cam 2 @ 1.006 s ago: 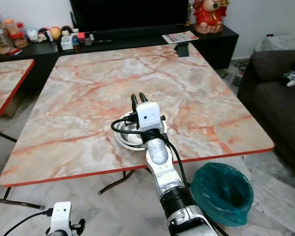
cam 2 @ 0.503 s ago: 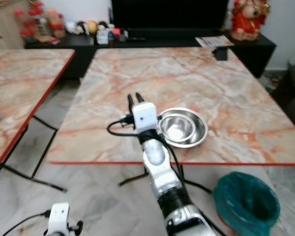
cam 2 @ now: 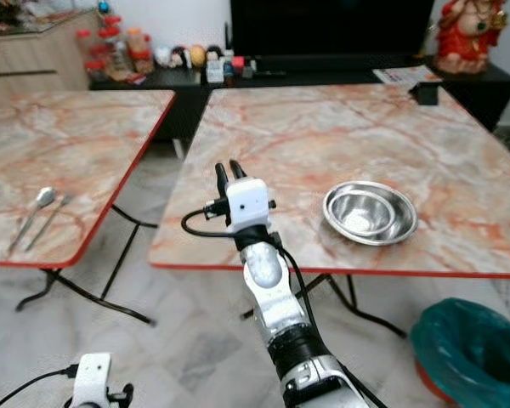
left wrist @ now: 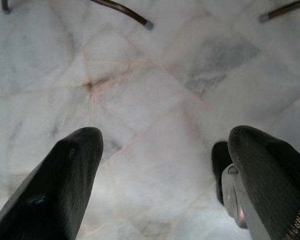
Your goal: Setting the table
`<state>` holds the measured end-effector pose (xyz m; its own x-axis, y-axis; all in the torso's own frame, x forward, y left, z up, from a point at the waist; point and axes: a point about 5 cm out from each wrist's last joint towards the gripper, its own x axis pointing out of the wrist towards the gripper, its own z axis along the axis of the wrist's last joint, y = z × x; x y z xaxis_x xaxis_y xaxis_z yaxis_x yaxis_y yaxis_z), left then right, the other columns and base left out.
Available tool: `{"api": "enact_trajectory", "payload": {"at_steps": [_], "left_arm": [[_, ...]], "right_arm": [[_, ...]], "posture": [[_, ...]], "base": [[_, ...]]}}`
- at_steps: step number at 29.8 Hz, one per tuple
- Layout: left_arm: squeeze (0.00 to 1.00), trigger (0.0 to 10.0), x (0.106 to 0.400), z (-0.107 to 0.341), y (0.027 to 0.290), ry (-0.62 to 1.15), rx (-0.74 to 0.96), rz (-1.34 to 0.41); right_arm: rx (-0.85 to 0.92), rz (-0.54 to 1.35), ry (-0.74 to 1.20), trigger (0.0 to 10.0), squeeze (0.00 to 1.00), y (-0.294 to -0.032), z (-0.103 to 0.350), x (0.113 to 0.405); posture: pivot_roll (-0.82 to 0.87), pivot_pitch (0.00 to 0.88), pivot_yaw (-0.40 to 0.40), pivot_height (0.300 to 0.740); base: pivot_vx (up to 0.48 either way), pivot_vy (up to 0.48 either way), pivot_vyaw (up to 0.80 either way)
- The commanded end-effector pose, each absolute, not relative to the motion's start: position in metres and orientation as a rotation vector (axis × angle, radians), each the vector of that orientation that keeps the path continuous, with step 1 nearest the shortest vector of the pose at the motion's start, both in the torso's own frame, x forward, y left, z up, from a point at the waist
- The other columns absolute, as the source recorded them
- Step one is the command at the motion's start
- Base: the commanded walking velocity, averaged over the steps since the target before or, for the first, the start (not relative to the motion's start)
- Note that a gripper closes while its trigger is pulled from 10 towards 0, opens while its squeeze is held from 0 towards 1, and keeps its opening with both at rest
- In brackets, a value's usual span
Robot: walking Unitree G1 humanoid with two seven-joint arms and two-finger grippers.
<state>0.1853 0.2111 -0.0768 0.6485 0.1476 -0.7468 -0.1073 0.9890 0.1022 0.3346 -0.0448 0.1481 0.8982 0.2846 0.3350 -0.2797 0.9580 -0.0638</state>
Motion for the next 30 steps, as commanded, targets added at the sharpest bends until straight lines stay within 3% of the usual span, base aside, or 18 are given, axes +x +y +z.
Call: {"api": "enact_trajectory", "payload": {"at_steps": [1,19,30], "left_arm": [[0.00,10.0,0.1848,-0.0769,0.2118,0.856,0.054,0.139],[0.00,10.0,0.1833,-0.0771,0.2143,0.859,0.069,0.130],[0.00,10.0,0.1847,-0.0757,0.2178,0.857,0.077,0.131]], "right_arm": [[0.002,0.281,-0.352,10.0,0.00,-0.0439,0.1503,0.3356],[0.036,0.228,-0.335,10.0,0.00,-0.0518,0.1447,0.3369],[0.050,0.221,-0.336,10.0,0.00,-0.0527,0.1460,0.3386]], "posture": [[-0.01,0.000,0.096,0.736],[-0.02,0.000,0.097,0.736],[-0.02,0.000,0.109,0.736]], "base": [[0.000,0.000,0.00],[0.000,0.033,-0.19],[0.000,0.451,0.00]]}}
